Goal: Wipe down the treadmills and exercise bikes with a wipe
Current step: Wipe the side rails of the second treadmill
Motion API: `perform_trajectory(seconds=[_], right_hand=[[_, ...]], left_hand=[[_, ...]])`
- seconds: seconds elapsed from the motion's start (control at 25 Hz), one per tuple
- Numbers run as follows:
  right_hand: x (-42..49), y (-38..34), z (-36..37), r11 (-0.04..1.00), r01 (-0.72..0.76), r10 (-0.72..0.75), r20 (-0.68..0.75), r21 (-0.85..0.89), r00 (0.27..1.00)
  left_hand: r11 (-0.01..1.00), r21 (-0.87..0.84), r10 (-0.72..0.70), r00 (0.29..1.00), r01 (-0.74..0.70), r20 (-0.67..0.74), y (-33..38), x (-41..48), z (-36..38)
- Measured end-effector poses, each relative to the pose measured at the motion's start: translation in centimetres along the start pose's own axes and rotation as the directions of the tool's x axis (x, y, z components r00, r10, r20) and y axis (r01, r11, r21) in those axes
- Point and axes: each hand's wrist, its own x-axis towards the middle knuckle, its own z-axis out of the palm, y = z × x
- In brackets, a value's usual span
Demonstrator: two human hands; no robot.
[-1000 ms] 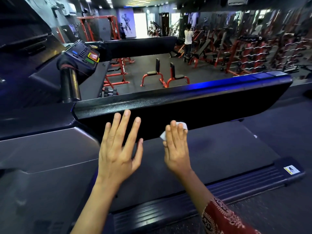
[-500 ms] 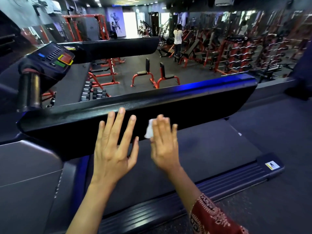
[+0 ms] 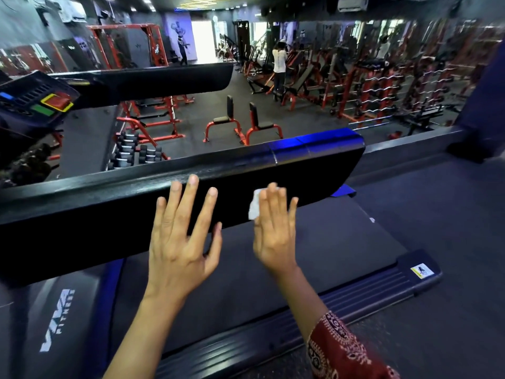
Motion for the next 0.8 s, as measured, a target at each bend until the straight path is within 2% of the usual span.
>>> perform_trajectory(seconds=[0.04, 0.08, 0.2, 0.24, 0.4, 0.44, 0.52, 0.56, 0.6, 0.64, 0.76, 0.8], right_hand=[[-0.3, 1.2, -0.2, 0.994, 0.094, -0.093, 0.033, -0.053, 0.995], [-0.3, 2.7, -0.6, 0.991, 0.097, -0.095, 0.032, -0.089, 0.995], [1.1, 6.3, -2.6, 0.979, -0.204, 0.202, -0.057, -0.027, 0.978], [2.0, 7.0, -3.3, 0.965, -0.261, 0.261, -0.069, 0.016, 0.963], [7.9, 7.8, -5.4, 0.939, -0.337, 0.339, -0.038, 0.066, 0.94], [9.4, 7.4, -5.8, 0.951, -0.304, 0.305, 0.001, 0.057, 0.952], [11.4, 6.4, -6.4, 0.997, -0.083, 0.083, 0.137, -0.005, 0.987], [11.9, 6.3, -6.7, 0.999, 0.037, -0.03, 0.199, -0.032, 0.98], [12.2, 6.8, -7.1, 0.994, 0.095, -0.079, 0.233, -0.058, 0.969], [12.6, 7.8, -7.6, 0.994, 0.07, -0.046, 0.25, -0.089, 0.967], [13.6, 10.3, -8.7, 0.968, -0.163, 0.208, 0.247, -0.189, 0.947], [14.0, 9.9, -8.7, 0.96, -0.174, 0.229, 0.261, -0.219, 0.938]], left_hand=[[1.0, 0.01, 0.004, 1.0, -0.004, -0.004, 0.4, 0.3, 0.3], [1.0, 0.021, 0.008, 1.0, -0.007, -0.007, 0.8, 0.6, 0.5], [0.999, 0.041, 0.014, 1.0, -0.013, -0.023, 2.2, 1.8, 1.5], [0.999, 0.044, 0.012, 0.999, -0.01, -0.03, 2.7, 2.4, 1.8], [1.0, 0.008, -0.029, 0.999, 0.029, -0.034, 5.0, 4.9, 2.9], [0.999, -0.004, -0.048, 0.998, 0.048, -0.029, 5.4, 5.5, 2.9], [0.997, -0.02, -0.073, 0.997, 0.072, -0.017, 6.0, 6.7, 3.1], [0.997, -0.028, -0.079, 0.997, 0.079, -0.011, 6.2, 7.2, 3.2], [0.996, -0.035, -0.087, 0.996, 0.087, -0.004, 6.3, 7.6, 3.2], [0.994, -0.04, -0.099, 0.995, 0.099, 0.003, 6.5, 7.9, 3.1], [0.991, -0.058, -0.118, 0.992, 0.12, 0.044, 6.6, 8.9, 2.9], [0.991, -0.064, -0.115, 0.991, 0.119, 0.062, 6.7, 9.3, 2.8]])
